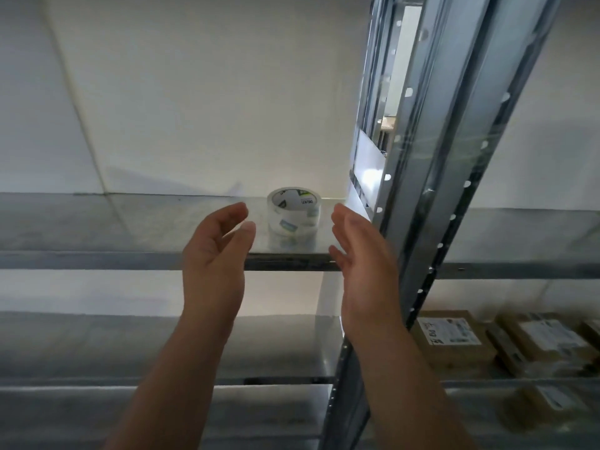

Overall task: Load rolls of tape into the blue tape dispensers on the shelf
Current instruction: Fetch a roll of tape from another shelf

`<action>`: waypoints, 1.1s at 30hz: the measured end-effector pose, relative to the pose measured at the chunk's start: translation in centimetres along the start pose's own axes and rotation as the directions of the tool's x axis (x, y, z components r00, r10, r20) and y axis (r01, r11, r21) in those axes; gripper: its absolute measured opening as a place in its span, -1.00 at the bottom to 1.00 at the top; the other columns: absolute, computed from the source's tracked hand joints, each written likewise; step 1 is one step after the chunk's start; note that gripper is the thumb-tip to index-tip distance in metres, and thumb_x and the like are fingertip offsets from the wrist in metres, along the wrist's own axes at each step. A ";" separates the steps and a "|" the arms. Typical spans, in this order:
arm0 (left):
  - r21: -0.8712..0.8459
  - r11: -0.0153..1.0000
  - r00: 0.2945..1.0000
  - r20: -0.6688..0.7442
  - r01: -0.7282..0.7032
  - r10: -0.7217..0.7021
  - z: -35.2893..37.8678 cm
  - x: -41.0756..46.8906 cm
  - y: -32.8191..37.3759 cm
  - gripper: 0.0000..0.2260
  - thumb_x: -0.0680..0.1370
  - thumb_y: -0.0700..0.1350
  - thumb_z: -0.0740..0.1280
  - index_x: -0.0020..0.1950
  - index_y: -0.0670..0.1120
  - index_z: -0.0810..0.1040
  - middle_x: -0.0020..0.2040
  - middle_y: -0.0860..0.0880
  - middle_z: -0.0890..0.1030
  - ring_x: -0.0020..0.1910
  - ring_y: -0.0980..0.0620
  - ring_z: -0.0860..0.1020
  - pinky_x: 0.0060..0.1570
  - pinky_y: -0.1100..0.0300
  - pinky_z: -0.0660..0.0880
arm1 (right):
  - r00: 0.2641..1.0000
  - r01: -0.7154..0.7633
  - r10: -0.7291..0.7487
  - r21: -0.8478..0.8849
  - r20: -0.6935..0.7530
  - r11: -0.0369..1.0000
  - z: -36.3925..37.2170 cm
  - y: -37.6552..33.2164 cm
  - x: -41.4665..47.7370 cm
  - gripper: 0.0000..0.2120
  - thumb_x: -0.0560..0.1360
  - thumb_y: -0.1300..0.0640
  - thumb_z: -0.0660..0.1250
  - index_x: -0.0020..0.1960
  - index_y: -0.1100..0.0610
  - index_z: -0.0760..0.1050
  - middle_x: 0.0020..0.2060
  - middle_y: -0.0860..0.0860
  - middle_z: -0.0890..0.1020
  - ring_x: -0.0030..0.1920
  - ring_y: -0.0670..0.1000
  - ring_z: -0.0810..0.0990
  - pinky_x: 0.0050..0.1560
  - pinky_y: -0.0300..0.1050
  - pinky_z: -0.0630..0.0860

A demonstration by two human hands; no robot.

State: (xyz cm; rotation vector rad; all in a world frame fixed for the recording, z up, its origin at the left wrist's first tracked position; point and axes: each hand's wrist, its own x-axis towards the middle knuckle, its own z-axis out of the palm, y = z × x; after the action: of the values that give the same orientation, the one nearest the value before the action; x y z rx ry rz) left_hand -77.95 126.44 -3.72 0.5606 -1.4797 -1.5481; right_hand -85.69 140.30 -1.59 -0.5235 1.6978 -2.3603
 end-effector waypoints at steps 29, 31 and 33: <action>0.795 0.095 0.800 0.597 -0.600 0.055 11.0 8.1 1.3 -0.81 0.55 0.04 0.35 -0.13 -0.05 0.48 -0.20 -0.01 0.49 -0.19 -0.08 0.54 -0.18 0.11 0.46 | 0.993 0.063 -0.059 0.038 -0.104 0.997 -0.2 -0.1 1.9 -0.76 0.65 0.06 0.32 -0.09 -0.18 0.69 -0.04 -0.18 0.75 0.15 -0.03 0.70 0.29 0.03 0.60; 0.806 0.088 0.810 0.586 -0.585 0.023 11.4 8.8 1.3 -0.77 0.53 0.02 0.38 -0.24 -0.04 0.44 -0.20 -0.02 0.56 -0.20 -0.08 0.59 -0.18 0.11 0.51 | 0.995 0.035 -0.026 0.092 -0.097 0.995 -0.5 -0.3 2.0 -0.80 0.65 0.10 0.31 -0.02 -0.09 0.68 0.02 -0.11 0.76 0.15 -0.04 0.71 0.29 0.01 0.60; 0.808 0.098 0.809 0.586 -0.581 -0.038 11.8 9.4 1.5 -0.72 0.52 -0.02 0.40 -0.31 -0.01 0.37 -0.23 -0.02 0.56 -0.22 -0.05 0.57 -0.21 0.11 0.48 | 0.995 0.001 0.012 0.129 -0.096 0.992 -0.7 -0.4 2.1 -0.83 0.66 0.11 0.30 0.06 -0.01 0.67 0.08 -0.04 0.76 0.14 -0.04 0.73 0.29 0.01 0.61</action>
State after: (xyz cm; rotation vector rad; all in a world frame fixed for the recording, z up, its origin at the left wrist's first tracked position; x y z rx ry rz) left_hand -91.87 125.24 2.19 0.5191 -2.8019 -0.0624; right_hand -87.82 140.33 -1.02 -0.3883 1.5681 -2.5077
